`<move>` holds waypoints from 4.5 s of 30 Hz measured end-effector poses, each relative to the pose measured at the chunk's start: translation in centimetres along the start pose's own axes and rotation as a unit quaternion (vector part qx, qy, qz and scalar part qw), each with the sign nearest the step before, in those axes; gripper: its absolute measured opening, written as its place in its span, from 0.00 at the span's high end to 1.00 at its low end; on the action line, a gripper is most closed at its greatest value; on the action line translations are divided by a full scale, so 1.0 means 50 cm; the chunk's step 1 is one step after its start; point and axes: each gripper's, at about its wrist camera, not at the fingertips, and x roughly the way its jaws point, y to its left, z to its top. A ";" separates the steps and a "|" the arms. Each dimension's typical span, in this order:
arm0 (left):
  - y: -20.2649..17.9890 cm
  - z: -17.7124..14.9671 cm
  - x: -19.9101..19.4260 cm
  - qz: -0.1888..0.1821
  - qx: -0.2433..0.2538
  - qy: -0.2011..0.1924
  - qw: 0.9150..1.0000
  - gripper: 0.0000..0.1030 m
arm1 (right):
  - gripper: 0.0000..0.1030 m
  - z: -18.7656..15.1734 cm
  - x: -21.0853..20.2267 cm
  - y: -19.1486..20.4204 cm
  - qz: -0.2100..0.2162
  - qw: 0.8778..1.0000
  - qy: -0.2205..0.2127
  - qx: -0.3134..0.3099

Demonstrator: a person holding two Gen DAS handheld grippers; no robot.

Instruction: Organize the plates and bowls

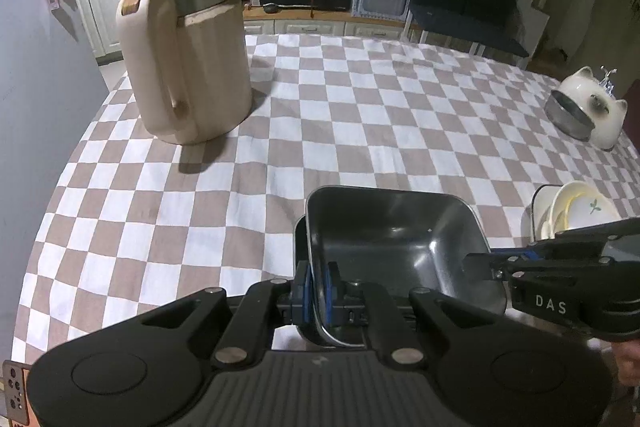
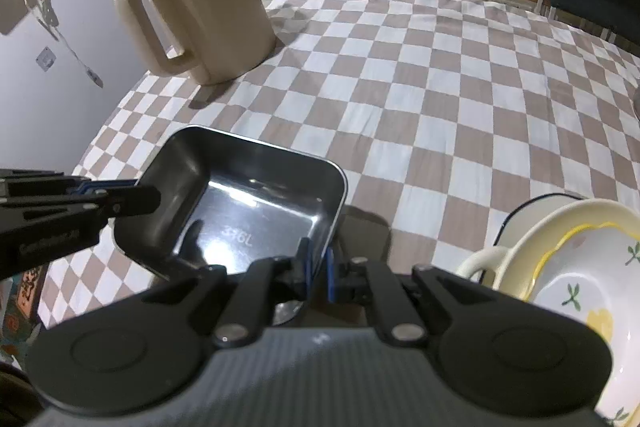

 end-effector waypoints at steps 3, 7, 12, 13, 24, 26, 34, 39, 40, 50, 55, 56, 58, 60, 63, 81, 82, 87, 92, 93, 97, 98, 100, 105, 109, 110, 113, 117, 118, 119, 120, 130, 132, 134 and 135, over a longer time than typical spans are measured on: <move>0.001 0.000 0.010 -0.001 0.000 0.006 1.000 0.93 | 0.91 0.002 0.009 0.000 0.000 1.000 0.007 0.001; -0.002 -0.001 0.018 0.006 0.010 0.009 1.000 0.93 | 0.91 0.000 0.017 0.004 -0.008 1.000 0.015 -0.003; 0.001 0.001 0.032 0.006 0.008 0.012 1.000 0.93 | 0.90 -0.003 0.018 0.006 -0.010 1.000 0.015 -0.011; 0.000 0.001 0.035 0.008 0.010 0.013 1.000 0.93 | 0.90 -0.003 0.018 0.005 -0.010 1.000 0.015 -0.011; 0.003 0.003 0.063 0.006 0.015 0.026 1.000 0.87 | 0.89 0.000 0.021 0.003 -0.011 1.000 0.016 -0.012; 0.005 0.003 0.065 0.005 0.015 0.026 1.000 0.86 | 0.89 0.001 0.021 0.002 -0.009 1.000 0.016 -0.009; 0.017 0.002 0.084 0.011 0.014 0.043 0.999 0.86 | 0.82 0.004 0.020 -0.002 -0.026 1.000 0.017 0.005; 0.028 0.002 0.086 0.008 0.008 0.047 0.999 0.88 | 0.80 0.005 0.025 -0.009 -0.020 0.999 0.023 0.014; 0.028 0.002 0.084 0.002 0.010 0.046 0.999 0.94 | 0.82 0.006 0.027 -0.010 -0.017 0.999 0.025 0.017; 0.020 0.006 0.084 0.001 0.014 0.039 0.999 0.98 | 0.91 0.009 0.031 -0.009 -0.002 0.999 0.025 0.028; 0.020 0.007 0.085 0.002 0.015 0.039 0.999 0.98 | 0.91 0.010 0.033 -0.011 -0.002 0.999 0.023 0.032; 0.020 0.007 0.085 0.001 0.015 0.039 0.999 0.97 | 0.91 0.008 0.030 -0.009 -0.004 0.999 0.023 0.031; 0.022 0.007 0.085 -0.002 0.014 0.040 0.999 0.95 | 0.90 0.006 0.029 -0.006 -0.005 0.999 0.023 0.029; 0.023 0.007 0.084 -0.002 0.012 0.038 0.999 0.94 | 0.90 0.006 0.029 -0.006 -0.004 0.999 0.025 0.030; 0.023 0.006 0.081 0.004 0.010 0.038 0.999 0.90 | 0.87 0.005 0.029 -0.006 -0.006 0.999 0.027 0.027; 0.029 0.012 0.016 0.022 -0.021 0.002 1.000 0.20 | 0.30 0.014 -0.048 -0.009 -0.031 0.999 -0.033 -0.009; 0.026 0.015 0.013 0.020 -0.023 -0.001 1.000 0.15 | 0.25 0.015 -0.056 -0.016 -0.033 0.999 -0.036 -0.004; -0.006 0.028 0.009 0.011 -0.022 -0.016 1.000 0.04 | 0.06 0.017 -0.093 -0.059 -0.055 0.996 -0.064 0.004; -0.063 0.049 0.019 0.002 -0.003 -0.025 1.000 0.00 | 0.01 0.010 -0.143 -0.126 -0.079 0.991 -0.107 0.010; -0.076 0.056 0.022 -0.001 0.000 -0.027 1.000 0.00 | 0.01 0.007 -0.152 -0.144 -0.087 0.990 -0.113 0.016; -0.131 0.078 0.031 -0.019 0.009 -0.040 0.999 0.00 | 0.01 -0.005 -0.184 -0.229 -0.112 0.983 -0.133 0.056; -0.149 0.084 0.034 -0.024 0.011 -0.044 0.999 0.00 | 0.01 -0.009 -0.194 -0.257 -0.119 0.980 -0.139 0.073; -0.181 0.096 0.040 -0.034 0.017 -0.052 0.998 0.00 | 0.01 -0.017 -0.214 -0.312 -0.133 0.974 -0.152 0.107; -0.270 0.121 0.058 -0.067 0.032 -0.073 0.995 0.00 | 0.00 -0.041 -0.250 -0.439 -0.168 0.952 -0.177 0.187; -0.333 0.137 0.076 -0.089 0.039 -0.087 0.991 0.00 | 0.00 -0.064 -0.261 -0.530 -0.197 0.930 -0.191 0.243; -0.347 0.140 0.081 -0.094 0.039 -0.090 0.991 0.00 | 0.00 -0.068 -0.259 -0.547 -0.203 0.926 -0.193 0.254; -0.387 0.154 0.097 -0.106 0.039 -0.098 0.989 0.00 | 0.00 -0.074 -0.252 -0.593 -0.214 0.913 -0.197 0.285; -0.432 0.175 0.122 -0.108 0.036 -0.110 0.987 0.00 | 0.00 -0.067 -0.235 -0.634 -0.216 0.901 -0.210 0.312; -0.441 0.182 0.127 -0.107 0.037 -0.112 0.987 0.00 | 0.01 -0.065 -0.229 -0.644 -0.215 0.899 -0.212 0.317; -0.450 0.188 0.134 -0.106 0.039 -0.114 0.987 0.00 | 0.01 -0.065 -0.233 -0.656 -0.214 0.898 -0.214 0.319; -0.459 0.195 0.140 -0.105 0.040 -0.116 0.987 0.00 | 0.01 -0.063 -0.229 -0.664 -0.212 0.897 -0.216 0.322; -0.541 0.278 0.218 -0.117 0.042 -0.131 0.984 0.00 | 0.01 -0.028 -0.185 -0.720 -0.206 0.897 -0.218 0.324; -0.567 0.295 0.238 -0.117 0.050 -0.130 0.983 0.00 | 0.01 -0.016 -0.179 -0.732 -0.200 0.896 -0.225 0.325; -0.592 0.312 0.255 -0.118 0.058 -0.128 0.983 0.00 | 0.01 -0.005 -0.169 -0.747 -0.195 0.895 -0.231 0.326; -0.606 0.322 0.265 -0.120 0.060 -0.127 0.983 0.00 | 0.01 0.000 -0.165 -0.753 -0.191 0.895 -0.233 0.328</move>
